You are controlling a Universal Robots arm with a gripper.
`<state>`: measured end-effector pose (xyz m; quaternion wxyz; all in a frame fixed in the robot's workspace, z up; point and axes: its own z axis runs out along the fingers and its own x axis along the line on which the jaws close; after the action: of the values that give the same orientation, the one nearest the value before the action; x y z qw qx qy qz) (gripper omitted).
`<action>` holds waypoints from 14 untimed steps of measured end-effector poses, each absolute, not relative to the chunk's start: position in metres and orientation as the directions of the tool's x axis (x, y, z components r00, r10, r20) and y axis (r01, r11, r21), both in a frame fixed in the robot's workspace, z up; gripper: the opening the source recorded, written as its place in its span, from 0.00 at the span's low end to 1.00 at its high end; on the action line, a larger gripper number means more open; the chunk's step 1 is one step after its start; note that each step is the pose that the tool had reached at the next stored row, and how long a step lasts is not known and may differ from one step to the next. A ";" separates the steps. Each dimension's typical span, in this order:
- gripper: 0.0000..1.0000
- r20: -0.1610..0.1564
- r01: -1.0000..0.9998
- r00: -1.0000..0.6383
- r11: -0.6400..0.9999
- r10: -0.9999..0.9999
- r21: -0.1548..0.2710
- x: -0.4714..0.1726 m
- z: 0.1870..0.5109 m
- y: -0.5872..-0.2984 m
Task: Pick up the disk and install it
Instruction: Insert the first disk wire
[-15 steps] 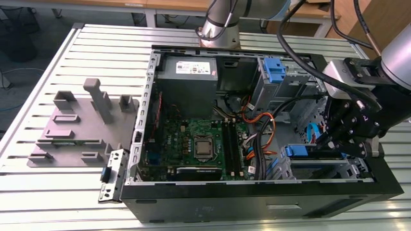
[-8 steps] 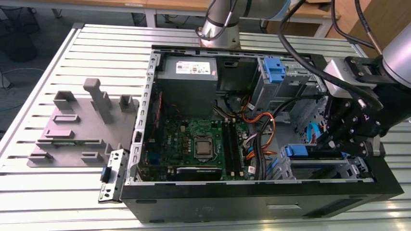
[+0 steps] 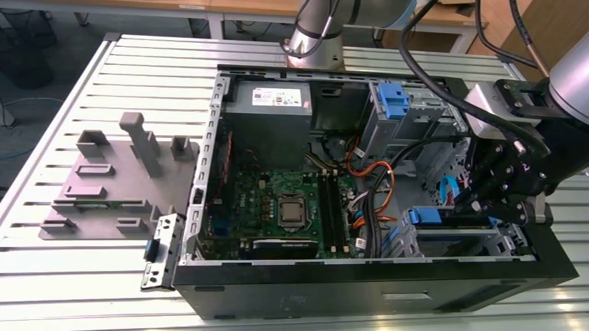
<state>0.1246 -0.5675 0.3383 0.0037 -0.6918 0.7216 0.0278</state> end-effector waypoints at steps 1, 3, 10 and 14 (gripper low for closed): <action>0.16 -0.044 -0.999 -0.043 0.041 -0.998 0.035 0.125 0.338 -0.567; 0.16 -0.044 -0.999 -0.043 0.041 -0.998 0.035 0.125 0.338 -0.568; 0.16 -0.044 -0.999 -0.043 0.041 -0.998 0.035 0.125 0.336 -0.567; 0.16 -0.044 -0.999 -0.043 0.041 -0.998 0.035 0.125 0.336 -0.568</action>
<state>0.1246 -0.5675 0.3362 0.0037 -0.6918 0.7216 0.0278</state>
